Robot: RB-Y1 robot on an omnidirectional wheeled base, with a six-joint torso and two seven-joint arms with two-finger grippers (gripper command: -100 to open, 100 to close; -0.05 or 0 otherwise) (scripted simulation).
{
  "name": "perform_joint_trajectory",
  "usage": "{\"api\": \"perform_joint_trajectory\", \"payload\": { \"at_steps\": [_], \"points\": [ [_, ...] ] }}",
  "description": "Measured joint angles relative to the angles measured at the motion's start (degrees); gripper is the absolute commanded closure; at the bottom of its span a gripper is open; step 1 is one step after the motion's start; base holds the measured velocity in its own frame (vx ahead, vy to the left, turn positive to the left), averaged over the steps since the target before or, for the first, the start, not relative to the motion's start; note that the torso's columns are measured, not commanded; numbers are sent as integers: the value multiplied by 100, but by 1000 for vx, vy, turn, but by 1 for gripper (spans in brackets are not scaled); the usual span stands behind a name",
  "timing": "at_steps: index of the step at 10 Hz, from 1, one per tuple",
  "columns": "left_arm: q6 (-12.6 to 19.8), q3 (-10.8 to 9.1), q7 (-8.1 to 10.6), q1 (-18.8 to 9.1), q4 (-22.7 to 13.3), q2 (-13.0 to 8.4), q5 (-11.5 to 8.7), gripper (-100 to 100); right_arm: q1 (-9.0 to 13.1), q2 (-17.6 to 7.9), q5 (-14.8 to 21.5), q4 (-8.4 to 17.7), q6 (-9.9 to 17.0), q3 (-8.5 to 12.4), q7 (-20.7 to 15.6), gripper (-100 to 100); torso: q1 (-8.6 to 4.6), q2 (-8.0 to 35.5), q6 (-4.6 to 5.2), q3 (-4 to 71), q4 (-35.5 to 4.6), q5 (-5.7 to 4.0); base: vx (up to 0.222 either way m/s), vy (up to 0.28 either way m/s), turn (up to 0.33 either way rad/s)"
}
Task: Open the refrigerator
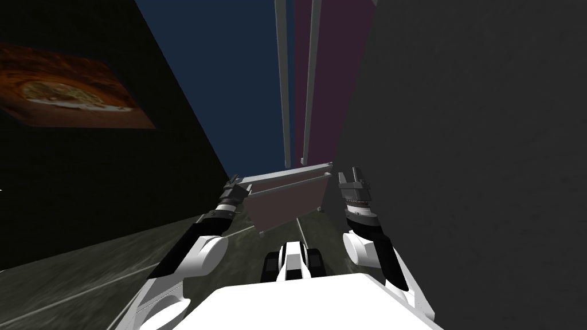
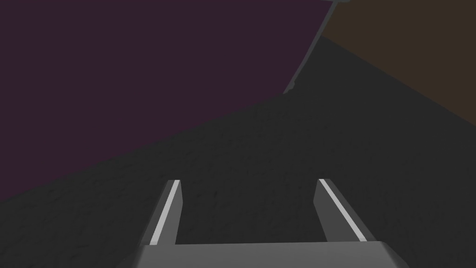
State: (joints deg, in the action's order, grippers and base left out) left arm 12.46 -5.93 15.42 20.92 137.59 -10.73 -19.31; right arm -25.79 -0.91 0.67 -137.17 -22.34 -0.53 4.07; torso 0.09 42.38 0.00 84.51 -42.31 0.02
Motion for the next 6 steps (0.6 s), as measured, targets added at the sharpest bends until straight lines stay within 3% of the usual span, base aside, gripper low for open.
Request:
{"api": "perform_joint_trajectory", "payload": {
  "at_steps": [6],
  "points": [
    [893,-76,228,-212,33,28,-367,-100,-1,1,0,0,0,0,0,0,-24,-21,0,12,6,-7,77,-90,56]
  ]
}}
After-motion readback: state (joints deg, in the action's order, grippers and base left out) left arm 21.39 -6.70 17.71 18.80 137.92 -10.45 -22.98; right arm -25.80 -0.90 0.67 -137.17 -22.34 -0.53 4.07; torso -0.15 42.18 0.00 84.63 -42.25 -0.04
